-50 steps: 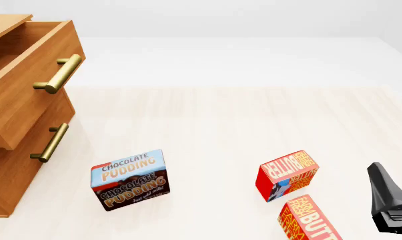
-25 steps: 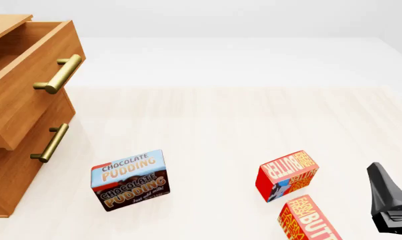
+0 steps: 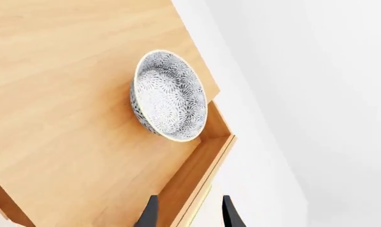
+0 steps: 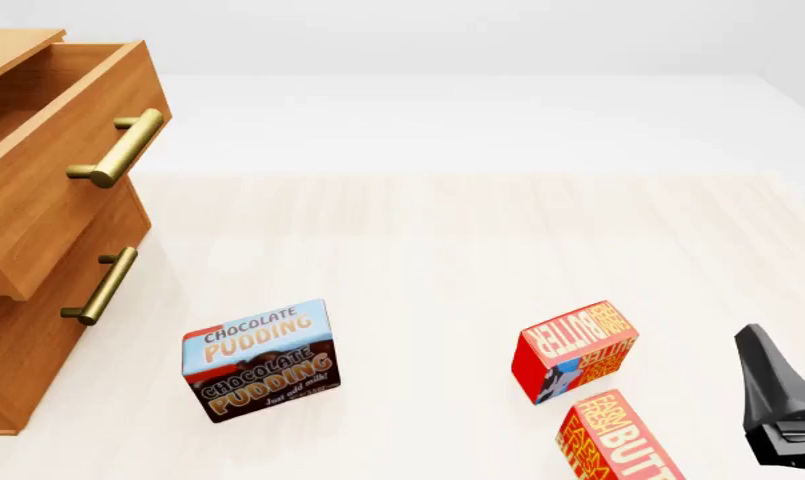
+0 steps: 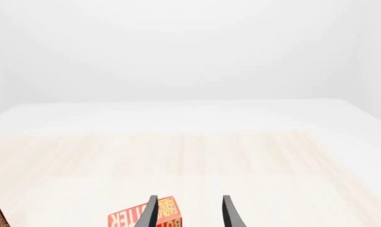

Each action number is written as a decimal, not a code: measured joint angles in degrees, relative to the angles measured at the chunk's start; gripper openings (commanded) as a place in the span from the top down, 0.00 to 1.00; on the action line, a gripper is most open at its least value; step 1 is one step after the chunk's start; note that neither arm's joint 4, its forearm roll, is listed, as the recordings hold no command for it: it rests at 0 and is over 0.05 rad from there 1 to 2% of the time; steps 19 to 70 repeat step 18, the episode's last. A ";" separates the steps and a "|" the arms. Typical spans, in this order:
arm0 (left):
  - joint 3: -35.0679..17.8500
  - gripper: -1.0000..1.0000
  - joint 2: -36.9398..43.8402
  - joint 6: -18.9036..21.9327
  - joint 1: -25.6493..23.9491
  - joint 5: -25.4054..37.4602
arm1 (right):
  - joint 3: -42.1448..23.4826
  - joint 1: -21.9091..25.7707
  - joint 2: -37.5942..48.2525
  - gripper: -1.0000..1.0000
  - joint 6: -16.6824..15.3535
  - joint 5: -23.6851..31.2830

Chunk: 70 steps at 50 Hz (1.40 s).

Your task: Put the bowl in the top drawer of the cabinet.

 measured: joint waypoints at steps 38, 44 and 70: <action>5.53 0.00 -4.06 -2.02 -5.30 -0.42 | 0.00 -0.16 -0.03 0.00 0.04 -0.18; 5.53 0.00 -4.06 -2.02 -5.30 -0.42 | 0.00 -0.16 -0.03 0.00 0.04 -0.18; 5.53 0.00 -4.06 -2.02 -5.30 -0.42 | 0.00 -0.16 -0.03 0.00 0.04 -0.18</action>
